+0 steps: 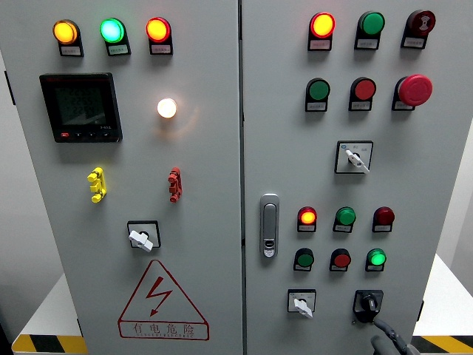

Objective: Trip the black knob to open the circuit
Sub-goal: 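Release the black knob and lower the right hand away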

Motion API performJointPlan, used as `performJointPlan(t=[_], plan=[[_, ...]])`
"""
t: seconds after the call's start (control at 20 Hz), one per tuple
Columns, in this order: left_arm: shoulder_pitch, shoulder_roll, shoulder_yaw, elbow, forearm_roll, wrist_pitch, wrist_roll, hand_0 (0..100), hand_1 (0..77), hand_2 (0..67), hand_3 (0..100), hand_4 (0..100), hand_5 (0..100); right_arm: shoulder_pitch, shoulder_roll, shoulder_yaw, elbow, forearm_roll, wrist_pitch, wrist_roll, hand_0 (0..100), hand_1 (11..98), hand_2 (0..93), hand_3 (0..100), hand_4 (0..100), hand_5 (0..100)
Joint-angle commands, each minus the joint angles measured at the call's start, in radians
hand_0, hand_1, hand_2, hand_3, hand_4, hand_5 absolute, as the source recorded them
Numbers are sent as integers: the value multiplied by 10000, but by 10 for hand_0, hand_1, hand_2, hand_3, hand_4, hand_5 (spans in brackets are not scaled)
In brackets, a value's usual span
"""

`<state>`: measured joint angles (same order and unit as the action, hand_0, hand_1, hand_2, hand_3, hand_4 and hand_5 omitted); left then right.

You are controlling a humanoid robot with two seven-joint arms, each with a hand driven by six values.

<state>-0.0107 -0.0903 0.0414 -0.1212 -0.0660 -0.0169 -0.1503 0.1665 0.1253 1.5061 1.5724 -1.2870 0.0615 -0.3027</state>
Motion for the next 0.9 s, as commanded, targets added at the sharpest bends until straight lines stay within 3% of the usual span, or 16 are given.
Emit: performJointPlan(t=[0.0, 0.1, 0.2, 0.25, 0.3, 0.35, 0.45, 0.65, 0.85], plan=[[0, -2, 0, 0, 0, 0, 0, 0, 30, 129, 214, 67, 15, -161, 35, 3, 121, -46, -1, 20, 824, 425, 36, 973, 1000, 1000], [0, -1, 0, 0, 0, 0, 0, 0, 31, 129, 214, 67, 15, -207, 81, -12, 244, -169, -1, 36, 822, 422, 35, 930, 1000, 1000], [0, -2, 0, 0, 0, 0, 0, 0, 31, 129, 213, 67, 15, -299, 97, -13, 336, -458, -1, 36, 822, 421, 35, 825, 887, 1000], [0, -2, 0, 0, 0, 0, 0, 0, 31, 129, 213, 67, 15, -375, 127, -13, 382, -627, 14, 36, 821, 422, 35, 751, 781, 1000], [0, -2, 0, 0, 0, 0, 0, 0, 31, 129, 213, 67, 15, -498, 143, -28, 474, -705, 14, 36, 820, 422, 38, 675, 662, 937], [0, -2, 0, 0, 0, 0, 0, 0, 31, 129, 214, 67, 15, -620, 143, -43, 566, -721, 29, 36, 819, 422, 40, 651, 623, 888], [0, 14, 0, 0, 0, 0, 0, 0, 30, 129, 214, 67, 15, -729, 143, -43, 643, -737, 30, 36, 818, 425, 47, 516, 443, 714], [0, -2, 0, 0, 0, 0, 0, 0, 31, 129, 213, 66, 15, -928, 143, -13, 888, -752, 30, 36, 815, 433, 63, 351, 286, 537], [0, -2, 0, 0, 0, 0, 0, 0, 31, 129, 213, 66, 15, -1112, 143, 18, 950, -1120, 30, 51, 811, 441, 74, 277, 231, 447]])
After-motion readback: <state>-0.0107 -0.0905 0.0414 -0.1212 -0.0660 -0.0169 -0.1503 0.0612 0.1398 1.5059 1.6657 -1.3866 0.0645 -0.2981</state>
